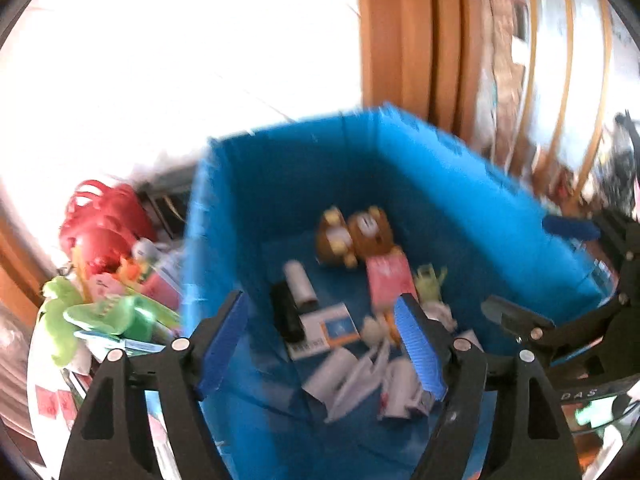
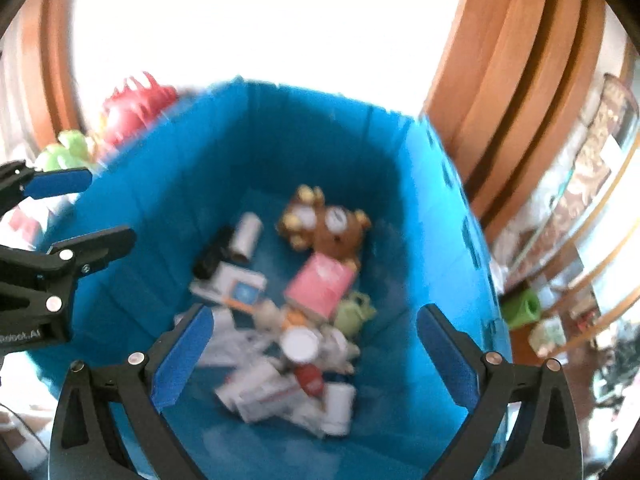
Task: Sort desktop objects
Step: 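Move both grippers back from the crate to the pile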
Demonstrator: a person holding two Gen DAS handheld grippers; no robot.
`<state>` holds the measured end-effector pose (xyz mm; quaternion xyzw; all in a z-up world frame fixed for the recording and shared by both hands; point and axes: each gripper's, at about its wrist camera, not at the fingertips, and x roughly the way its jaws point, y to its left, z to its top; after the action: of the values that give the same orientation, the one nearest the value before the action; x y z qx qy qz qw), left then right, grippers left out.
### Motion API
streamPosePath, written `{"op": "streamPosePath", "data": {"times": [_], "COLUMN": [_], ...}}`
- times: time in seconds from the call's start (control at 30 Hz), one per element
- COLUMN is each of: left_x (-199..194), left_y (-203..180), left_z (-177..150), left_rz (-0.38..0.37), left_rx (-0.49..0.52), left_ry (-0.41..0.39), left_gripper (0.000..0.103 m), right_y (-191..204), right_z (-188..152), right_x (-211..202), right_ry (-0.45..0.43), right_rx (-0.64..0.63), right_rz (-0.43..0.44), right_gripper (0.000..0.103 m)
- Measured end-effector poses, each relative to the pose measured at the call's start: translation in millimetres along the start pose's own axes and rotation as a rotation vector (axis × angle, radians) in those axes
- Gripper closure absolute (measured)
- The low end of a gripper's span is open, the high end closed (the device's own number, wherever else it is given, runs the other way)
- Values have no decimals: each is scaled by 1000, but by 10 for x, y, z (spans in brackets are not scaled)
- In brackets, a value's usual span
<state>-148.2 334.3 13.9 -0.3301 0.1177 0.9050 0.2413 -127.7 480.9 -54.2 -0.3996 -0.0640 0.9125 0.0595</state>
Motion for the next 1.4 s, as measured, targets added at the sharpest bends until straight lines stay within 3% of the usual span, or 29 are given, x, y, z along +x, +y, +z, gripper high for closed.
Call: {"op": "streamPosePath", "data": {"times": [0.13, 0.3, 0.6, 0.73, 0.9, 1.07, 1.2, 1.4], "left_x": [-302, -513, -582, -493, -284, 37, 374, 903], "left_y": [416, 1110, 2723, 3393, 4054, 4397, 4540, 4541], "left_z": [-196, -551, -1473, -1957, -2455, -2838, -2995, -2933], "left_rz": [79, 216, 474, 498, 540, 536, 469, 362], "left_rx": [-75, -153, -334, -408, -473, -515, -573, -634], "left_ry": [-111, -138, -23, 66, 155, 230, 276, 296], "left_gripper": [27, 27, 27, 27, 27, 27, 27, 27], "right_y": [260, 625, 1730, 2360, 3101, 3459, 3573, 3600], "right_z": [-7, 104, 396, 480, 531, 413, 195, -113], "right_x": [-214, -377, -463, -372, 20, 622, 1217, 1891], "right_ry": [-102, -222, -324, -328, -262, -141, -13, 169], "right_rx": [22, 82, 102, 73, 57, 104, 159, 212], "right_rz": [50, 137, 253, 272, 282, 257, 225, 210], "right_gripper": [0, 0, 0, 0, 0, 0, 0, 0]}}
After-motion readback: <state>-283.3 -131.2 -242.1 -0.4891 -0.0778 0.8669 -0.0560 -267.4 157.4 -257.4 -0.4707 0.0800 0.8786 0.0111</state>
